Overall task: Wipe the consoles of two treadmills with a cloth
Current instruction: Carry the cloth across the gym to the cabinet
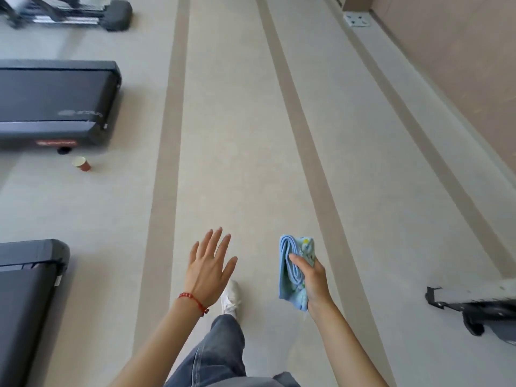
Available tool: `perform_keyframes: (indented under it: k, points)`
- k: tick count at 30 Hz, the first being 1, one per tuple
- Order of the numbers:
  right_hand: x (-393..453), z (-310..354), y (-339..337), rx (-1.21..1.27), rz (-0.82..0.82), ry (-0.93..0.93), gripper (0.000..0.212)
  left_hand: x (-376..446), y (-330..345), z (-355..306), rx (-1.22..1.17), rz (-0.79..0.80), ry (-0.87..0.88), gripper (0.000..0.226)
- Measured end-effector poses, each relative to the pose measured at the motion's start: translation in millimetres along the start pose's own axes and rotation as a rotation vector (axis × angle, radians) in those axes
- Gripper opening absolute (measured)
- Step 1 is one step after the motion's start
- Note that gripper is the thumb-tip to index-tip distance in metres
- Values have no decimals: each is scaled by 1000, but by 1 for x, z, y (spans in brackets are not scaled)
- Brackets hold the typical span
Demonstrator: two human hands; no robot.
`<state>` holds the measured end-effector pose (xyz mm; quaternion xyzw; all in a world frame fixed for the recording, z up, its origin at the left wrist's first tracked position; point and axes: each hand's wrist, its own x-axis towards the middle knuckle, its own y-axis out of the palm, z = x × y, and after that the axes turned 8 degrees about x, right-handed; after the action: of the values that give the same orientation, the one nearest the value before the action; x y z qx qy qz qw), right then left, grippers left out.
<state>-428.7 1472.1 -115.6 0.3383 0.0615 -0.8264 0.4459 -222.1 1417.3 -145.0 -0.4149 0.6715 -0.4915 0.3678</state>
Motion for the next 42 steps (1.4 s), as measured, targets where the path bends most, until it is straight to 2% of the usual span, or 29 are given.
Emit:
perform_keyframes:
  k: [10, 22, 29, 31, 32, 33, 36, 42]
  points:
    - [143, 100, 128, 6, 0, 6, 12, 195, -52, 74, 20, -52, 12, 61]
    - [343, 215, 218, 31, 47, 33, 10, 429, -65, 110, 38, -52, -53, 65]
    - [457, 299, 279, -19, 81, 29, 9, 569, -96, 130, 56, -44, -105, 67]
    - [463, 310, 288, -16, 86, 23, 11, 584, -98, 132, 50, -129, -87, 66]
    - [499, 329, 311, -15, 88, 34, 12, 623, -102, 146, 40, -54, -115, 66]
    - [530, 343, 329, -15, 92, 48, 11, 658, -108, 156, 39, -47, -149, 65]
    - [548, 360, 349, -26, 83, 32, 8, 689, -111, 166, 57, -55, -110, 64]
    - [664, 423, 452, -19, 78, 30, 12, 841, -135, 233, 78, -51, -114, 63]
